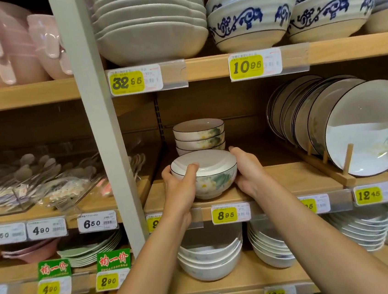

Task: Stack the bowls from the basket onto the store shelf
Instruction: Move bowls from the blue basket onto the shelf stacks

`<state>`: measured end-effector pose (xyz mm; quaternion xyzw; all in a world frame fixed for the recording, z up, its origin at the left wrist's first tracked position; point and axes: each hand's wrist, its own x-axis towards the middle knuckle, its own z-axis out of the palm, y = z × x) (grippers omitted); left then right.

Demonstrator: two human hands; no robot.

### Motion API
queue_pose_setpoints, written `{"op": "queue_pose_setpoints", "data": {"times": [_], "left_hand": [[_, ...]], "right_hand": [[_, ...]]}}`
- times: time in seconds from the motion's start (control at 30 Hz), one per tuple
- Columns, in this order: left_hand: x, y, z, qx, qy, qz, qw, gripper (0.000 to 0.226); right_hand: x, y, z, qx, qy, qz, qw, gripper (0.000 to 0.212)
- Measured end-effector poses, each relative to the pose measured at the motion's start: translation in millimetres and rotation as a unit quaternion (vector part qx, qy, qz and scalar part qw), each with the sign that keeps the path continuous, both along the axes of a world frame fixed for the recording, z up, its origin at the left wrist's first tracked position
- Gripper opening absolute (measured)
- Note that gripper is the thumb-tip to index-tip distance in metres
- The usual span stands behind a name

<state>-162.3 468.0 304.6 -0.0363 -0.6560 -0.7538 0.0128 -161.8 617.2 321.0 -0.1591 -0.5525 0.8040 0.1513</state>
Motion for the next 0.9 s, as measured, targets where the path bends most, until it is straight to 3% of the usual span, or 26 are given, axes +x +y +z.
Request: {"op": "queue_pose_setpoints", "data": {"times": [0.1,0.23,0.33,0.53,0.67,0.77,0.9], "left_hand": [[1,-2,-1,-0.001,0.003,-0.007,1.0,0.072],[-2,-4,-1,-0.02,0.013,-0.013,1.0,0.042],[-2,-4,1,-0.038,0.024,-0.006,0.999,0.032],[6,-7,3,-0.016,-0.016,0.02,1.0,0.059],[43,-12,5,0.08,-0.002,0.028,0.996,0.048],[81,-21,-4,0.082,0.014,0.058,0.995,0.042],[130,-41,-23,0.081,0.031,0.086,0.993,0.034]], "right_hand": [[2,-1,-1,-0.004,0.002,-0.01,1.0,0.024],[8,-1,-4,0.036,0.009,-0.01,0.999,0.022],[12,0,-4,0.069,0.009,0.012,0.997,0.027],[26,4,-10,0.1,0.034,0.053,0.993,0.036],[43,7,-19,0.134,0.067,0.029,0.988,0.034],[61,8,-28,0.165,0.086,-0.015,0.982,0.038],[89,-3,-35,0.158,0.158,-0.034,0.974,0.027]]}}
